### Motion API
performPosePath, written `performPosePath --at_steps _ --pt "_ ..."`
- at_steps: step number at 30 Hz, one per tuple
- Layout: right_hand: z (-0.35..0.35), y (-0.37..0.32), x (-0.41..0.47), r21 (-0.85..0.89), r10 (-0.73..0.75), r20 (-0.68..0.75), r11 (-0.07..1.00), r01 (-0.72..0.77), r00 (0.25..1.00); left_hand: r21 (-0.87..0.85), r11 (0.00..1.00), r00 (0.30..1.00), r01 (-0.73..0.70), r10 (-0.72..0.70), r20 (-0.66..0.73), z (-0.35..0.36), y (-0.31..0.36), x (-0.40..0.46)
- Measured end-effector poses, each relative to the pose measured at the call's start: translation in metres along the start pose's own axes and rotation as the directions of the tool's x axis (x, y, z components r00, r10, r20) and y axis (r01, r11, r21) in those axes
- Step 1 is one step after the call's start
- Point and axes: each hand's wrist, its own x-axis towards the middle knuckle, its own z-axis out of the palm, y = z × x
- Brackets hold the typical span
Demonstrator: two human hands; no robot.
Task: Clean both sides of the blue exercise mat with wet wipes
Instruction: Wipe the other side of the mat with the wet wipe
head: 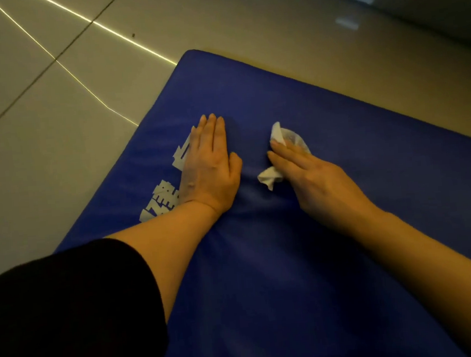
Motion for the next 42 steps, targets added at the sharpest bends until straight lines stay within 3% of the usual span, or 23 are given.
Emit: performPosePath --at_steps 5,7,11,16,22,28,31,36,42 --pt "0.001 -0.026 0.058 -0.019 -0.034 0.039 0.999 0.035 0.999 -0.175 0.983 0.998 0.05 -0.041 0.054 -0.012 -0.002 0.005" --pt "0.003 -0.03 0.063 -0.02 -0.024 0.046 1.0 0.024 0.999 -0.245 0.967 0.988 0.071 -0.034 0.151 -0.025 -0.006 0.008" --pt "0.014 -0.036 0.022 0.044 -0.014 -0.037 0.999 0.015 0.999 -0.144 0.988 0.927 -0.051 0.101 0.36 -0.054 -0.031 -0.027" --pt "0.019 -0.063 0.03 -0.001 0.069 -0.033 0.998 -0.069 0.997 -0.001 1.0 0.918 -0.015 0.014 0.397 -0.069 -0.048 -0.083" --pt "0.014 -0.071 0.05 -0.067 0.06 0.065 0.996 -0.055 0.996 0.166 0.986 0.872 0.019 -0.098 0.48 -0.075 -0.039 -0.097" --pt "0.025 -0.065 -0.031 -0.035 0.089 -0.067 0.995 -0.092 0.994 0.213 0.977 0.865 -0.021 -0.089 0.494 -0.068 -0.046 -0.108" --pt "0.024 -0.085 0.003 -0.07 0.141 -0.067 0.987 -0.146 0.988 0.217 0.976 0.865 -0.019 -0.093 0.492 -0.067 -0.042 -0.106" --pt "0.026 -0.094 0.032 -0.109 0.091 -0.011 0.99 -0.092 0.996 0.184 0.983 0.865 -0.007 -0.086 0.494 -0.07 -0.042 -0.108" --pt "0.036 -0.09 -0.042 -0.105 0.036 -0.194 0.993 -0.057 0.98 0.193 0.981 0.876 0.003 -0.096 0.473 -0.066 -0.042 -0.108"
